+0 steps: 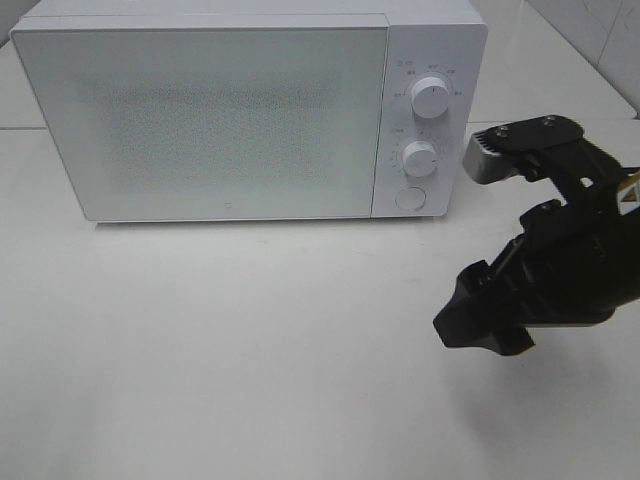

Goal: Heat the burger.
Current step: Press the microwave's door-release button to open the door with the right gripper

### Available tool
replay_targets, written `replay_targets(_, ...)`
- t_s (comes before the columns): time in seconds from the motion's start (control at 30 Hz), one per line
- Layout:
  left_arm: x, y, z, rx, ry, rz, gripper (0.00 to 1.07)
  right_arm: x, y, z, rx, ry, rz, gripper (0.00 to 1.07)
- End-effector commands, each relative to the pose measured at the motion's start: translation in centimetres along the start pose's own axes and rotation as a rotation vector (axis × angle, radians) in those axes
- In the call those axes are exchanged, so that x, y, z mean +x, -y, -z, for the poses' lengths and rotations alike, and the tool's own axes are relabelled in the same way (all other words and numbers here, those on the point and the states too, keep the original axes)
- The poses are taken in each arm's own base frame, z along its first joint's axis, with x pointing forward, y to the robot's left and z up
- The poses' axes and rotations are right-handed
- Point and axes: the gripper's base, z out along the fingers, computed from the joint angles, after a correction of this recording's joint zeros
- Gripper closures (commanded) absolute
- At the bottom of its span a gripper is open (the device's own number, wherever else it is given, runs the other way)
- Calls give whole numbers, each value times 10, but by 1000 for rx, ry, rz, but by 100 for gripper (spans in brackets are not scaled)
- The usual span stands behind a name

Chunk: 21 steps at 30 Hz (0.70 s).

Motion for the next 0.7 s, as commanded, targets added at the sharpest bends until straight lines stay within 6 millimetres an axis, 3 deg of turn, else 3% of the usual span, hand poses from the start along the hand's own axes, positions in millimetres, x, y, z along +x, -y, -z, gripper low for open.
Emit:
replay_targets(0.03,1,0,2,-3,33,6,6,7,-2,20,-9,-9,1,32)
replay_targets(0.3,1,0,2,-3,33,6,6,28,-8,60,-38,38,24,32)
replay_targets(0.53,1,0,2,-3,33,6,6,44,-9,84,-42,79,19,32)
replay_targets(0.7,1,0,2,-3,33,6,6,66,-5,106,19,89,14,32)
